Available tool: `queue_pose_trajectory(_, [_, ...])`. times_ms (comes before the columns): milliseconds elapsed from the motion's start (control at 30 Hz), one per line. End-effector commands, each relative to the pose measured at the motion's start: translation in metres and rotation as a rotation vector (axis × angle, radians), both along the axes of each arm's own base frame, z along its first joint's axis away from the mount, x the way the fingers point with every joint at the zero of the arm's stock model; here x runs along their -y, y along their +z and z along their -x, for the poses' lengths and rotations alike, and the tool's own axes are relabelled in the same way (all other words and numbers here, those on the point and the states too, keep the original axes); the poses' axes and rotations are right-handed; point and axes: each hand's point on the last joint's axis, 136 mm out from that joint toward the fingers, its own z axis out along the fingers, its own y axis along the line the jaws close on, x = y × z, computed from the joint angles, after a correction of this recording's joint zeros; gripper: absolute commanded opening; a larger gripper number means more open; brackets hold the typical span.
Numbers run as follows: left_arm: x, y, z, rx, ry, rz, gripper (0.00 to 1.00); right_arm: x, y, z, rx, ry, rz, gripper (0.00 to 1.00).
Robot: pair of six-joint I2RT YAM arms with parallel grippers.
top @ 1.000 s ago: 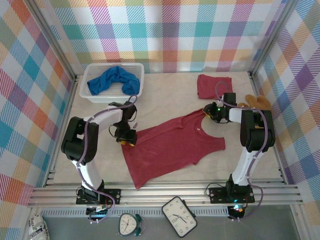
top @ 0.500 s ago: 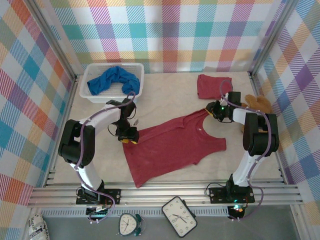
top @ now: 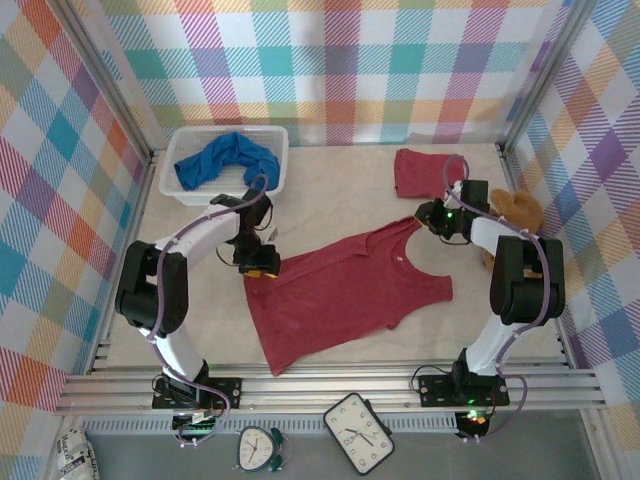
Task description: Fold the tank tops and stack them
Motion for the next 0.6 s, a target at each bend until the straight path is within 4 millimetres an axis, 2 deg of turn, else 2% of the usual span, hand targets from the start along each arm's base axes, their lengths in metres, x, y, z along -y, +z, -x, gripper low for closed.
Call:
queue_pose_trajectory(0, [0.004,0.005,-0.007,0.007,0.052,0.036,0.43,-0.020,0.018,-0.014,0.052,0.064,-0.032,0.22])
queue_pose_trajectory(267, [-0.012,-0.032,-0.012,-0.036,0.071,-0.037,0.37,-0.020,-0.032,-0.031,-0.100,0.067,-0.011,0.23])
queue_pose_trajectory(567, [-0.023,-0.061,-0.013,-0.104,0.061,-0.090,0.26,-0.021,-0.072,-0.016,-0.250,0.078,0.005,0.22])
